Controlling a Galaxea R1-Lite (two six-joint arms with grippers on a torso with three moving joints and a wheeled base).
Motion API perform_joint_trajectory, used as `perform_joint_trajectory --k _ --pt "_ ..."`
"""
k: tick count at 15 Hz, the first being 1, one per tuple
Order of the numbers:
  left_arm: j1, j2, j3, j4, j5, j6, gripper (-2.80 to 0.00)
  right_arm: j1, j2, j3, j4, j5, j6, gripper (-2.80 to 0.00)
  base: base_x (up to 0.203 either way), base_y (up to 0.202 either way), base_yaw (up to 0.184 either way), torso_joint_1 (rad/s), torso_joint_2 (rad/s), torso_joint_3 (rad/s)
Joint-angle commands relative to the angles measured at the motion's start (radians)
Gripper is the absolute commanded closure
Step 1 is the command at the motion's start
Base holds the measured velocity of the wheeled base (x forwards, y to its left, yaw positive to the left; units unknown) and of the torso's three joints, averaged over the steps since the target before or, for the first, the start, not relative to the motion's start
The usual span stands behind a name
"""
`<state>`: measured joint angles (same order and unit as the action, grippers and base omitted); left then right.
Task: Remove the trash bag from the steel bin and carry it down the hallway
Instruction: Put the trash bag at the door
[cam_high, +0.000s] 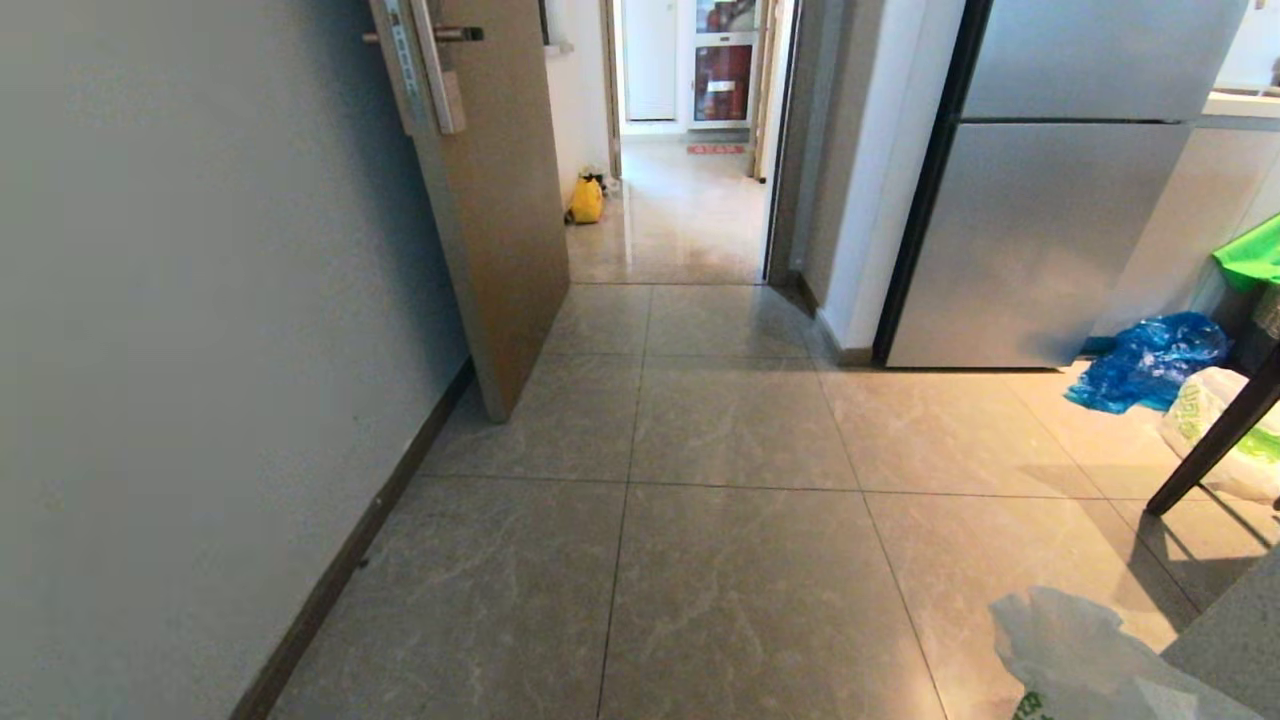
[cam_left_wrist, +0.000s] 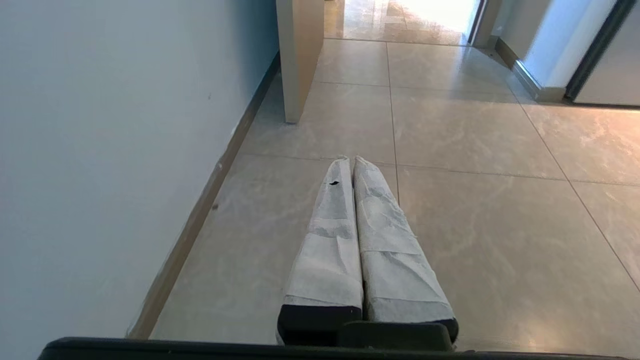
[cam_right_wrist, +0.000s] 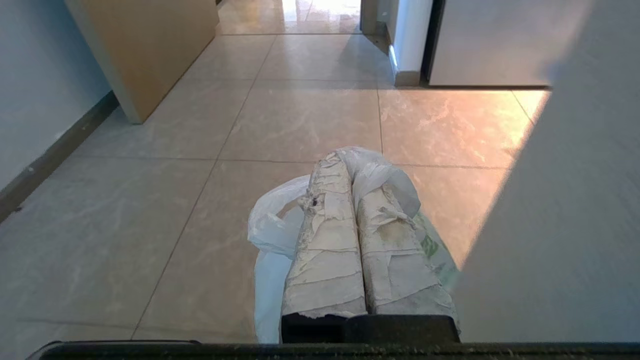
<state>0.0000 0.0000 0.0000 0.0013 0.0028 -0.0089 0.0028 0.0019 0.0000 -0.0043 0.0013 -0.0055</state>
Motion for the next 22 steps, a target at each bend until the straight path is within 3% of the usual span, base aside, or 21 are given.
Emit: perform_joint_trajectory --k 1,22 --pt "0.0 -0.002 0.002 0.0 0.0 0.0 0.0 0.0 0.0 0.0 0.0 0.0 -0.001 0.0 0.182 0.0 -0.001 0.002 0.0 0.007" --pt "0.0 -0.001 0.002 0.0 0.0 0.0 0.0 0.0 0.0 0.0 0.0 0.0 -0.001 0.0 0.192 0.0 0.001 0.002 0.0 0.002"
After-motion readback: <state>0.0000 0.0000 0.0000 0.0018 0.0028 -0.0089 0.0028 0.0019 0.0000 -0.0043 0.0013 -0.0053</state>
